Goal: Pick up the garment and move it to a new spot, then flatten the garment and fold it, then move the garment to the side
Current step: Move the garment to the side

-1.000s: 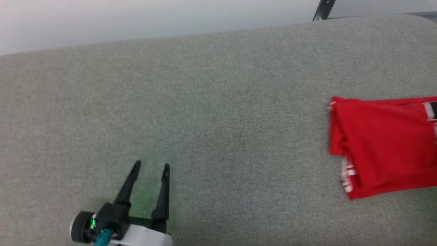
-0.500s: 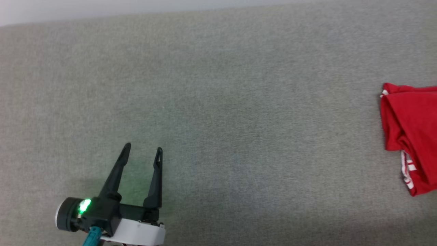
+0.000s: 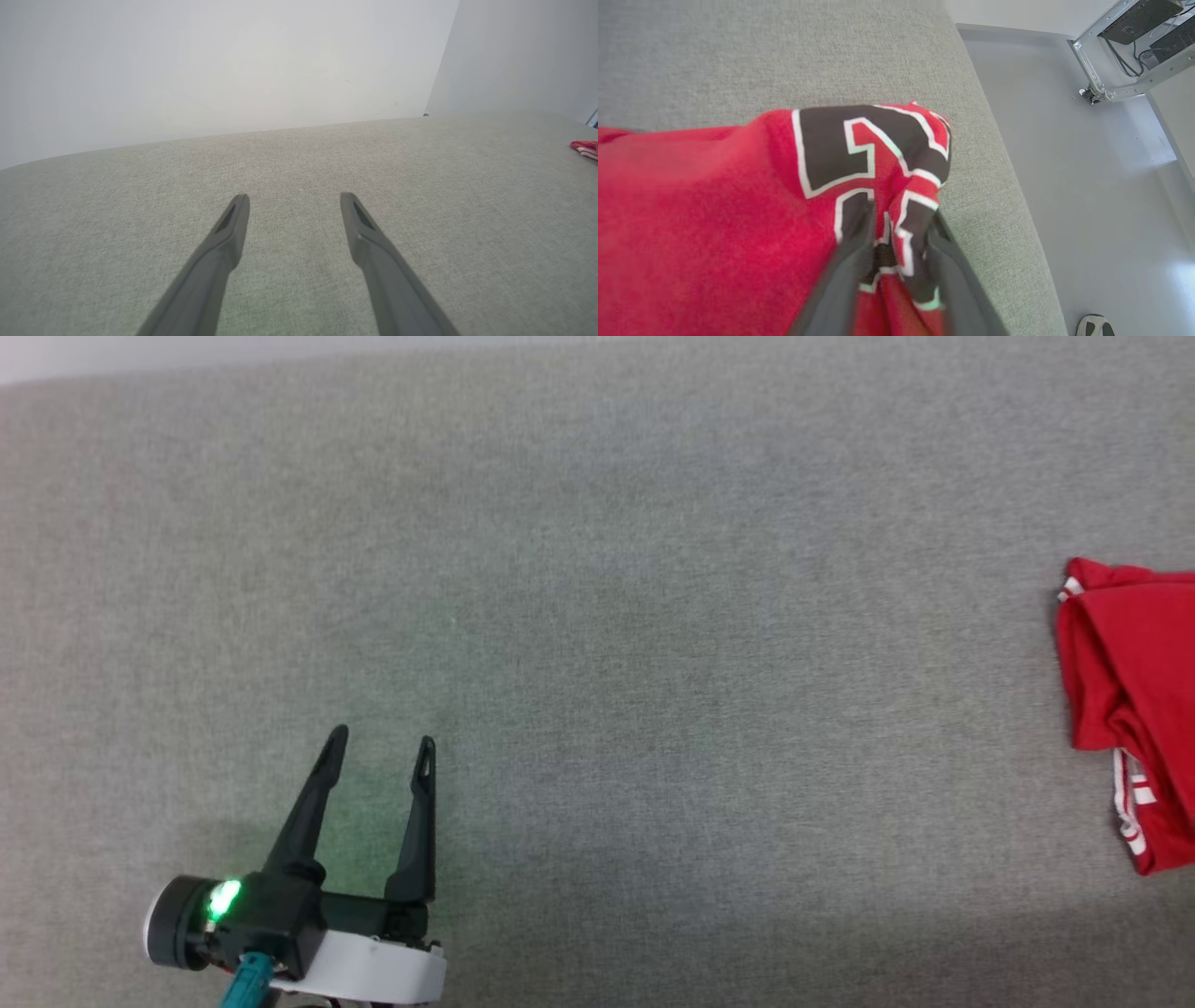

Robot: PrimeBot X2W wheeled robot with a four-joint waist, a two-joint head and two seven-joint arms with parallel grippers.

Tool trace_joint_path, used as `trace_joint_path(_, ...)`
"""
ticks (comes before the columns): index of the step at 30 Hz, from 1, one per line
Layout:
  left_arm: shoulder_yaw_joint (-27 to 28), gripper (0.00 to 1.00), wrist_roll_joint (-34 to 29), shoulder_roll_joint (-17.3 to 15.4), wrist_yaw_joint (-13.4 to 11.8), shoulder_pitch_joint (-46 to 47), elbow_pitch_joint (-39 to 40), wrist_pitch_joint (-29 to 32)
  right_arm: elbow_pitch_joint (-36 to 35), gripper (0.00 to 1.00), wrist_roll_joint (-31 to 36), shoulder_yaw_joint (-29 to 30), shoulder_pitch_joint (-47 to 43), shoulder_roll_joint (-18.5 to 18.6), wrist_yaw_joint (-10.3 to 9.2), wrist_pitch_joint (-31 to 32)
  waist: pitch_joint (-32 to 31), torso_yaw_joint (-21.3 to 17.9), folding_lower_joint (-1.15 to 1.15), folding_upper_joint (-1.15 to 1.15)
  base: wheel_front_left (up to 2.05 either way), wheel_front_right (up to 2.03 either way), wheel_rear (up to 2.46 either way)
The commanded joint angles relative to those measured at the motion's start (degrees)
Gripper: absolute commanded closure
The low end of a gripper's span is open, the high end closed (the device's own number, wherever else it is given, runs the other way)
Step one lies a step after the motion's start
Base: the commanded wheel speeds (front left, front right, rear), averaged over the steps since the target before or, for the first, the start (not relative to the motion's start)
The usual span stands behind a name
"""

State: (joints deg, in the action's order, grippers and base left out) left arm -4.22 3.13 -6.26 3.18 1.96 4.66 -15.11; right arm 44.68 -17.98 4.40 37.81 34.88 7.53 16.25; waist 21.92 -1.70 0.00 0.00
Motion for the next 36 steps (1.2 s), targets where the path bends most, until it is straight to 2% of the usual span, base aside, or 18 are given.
trace_joint_path(1, 0.2, 0.00, 0.5, -0.2, -0.1, 0.5, -0.8, 0.0, 0.2, 0.00, 0.2, -0.7, 0.6, -0.2, -0.09, -0.9, -1.7, -0.8, 0.00, 0.00, 0.00, 0.00, 0.00)
trace_joint_path(9, 0.3, 0.00, 1.4, 0.0, 0.2, 0.8, -6.0, 0.0, -3.9, 0.00, -3.4, -5.4, -1.7, -2.1, -0.09, -2.8, -7.7, -2.5, 0.00, 0.00, 0.00, 0.00, 0.00)
trace_joint_path(15, 0.1, 0.00, 2.0, -0.2, 0.8, 1.0, -10.3, 0.0, -11.1, 0.00, -8.1, -14.3, -6.2, -6.2, -0.09, -4.6, -12.7, -3.6, 0.00, 0.00, 0.00, 0.00, 0.00)
trace_joint_path(19, 0.4, 0.00, 2.5, -0.1, 1.3, 1.0, -11.9, 0.0, -14.6, 0.00, -9.4, -17.5, -9.8, -9.0, -0.09, -7.5, -15.9, -3.8, 0.00, 0.00, 0.00, 0.00, 0.00)
trace_joint_path(29, 2.5, 0.00, 3.6, -0.5, 0.4, -4.0, -13.3, 0.0, -22.0, 0.00, -10.5, -17.5, -20.8, -15.4, -0.09, -13.7, -21.7, -3.2, 0.00, 0.00, 0.00, 0.00, 0.00)
trace_joint_path(36, 3.3, 0.00, 4.0, -0.6, 0.2, -7.5, -13.6, 0.0, -29.2, 0.00, -10.1, -12.9, -28.6, -18.0, -0.09, -15.1, -23.6, -1.6, 0.00, 0.00, 0.00, 0.00, 0.00)
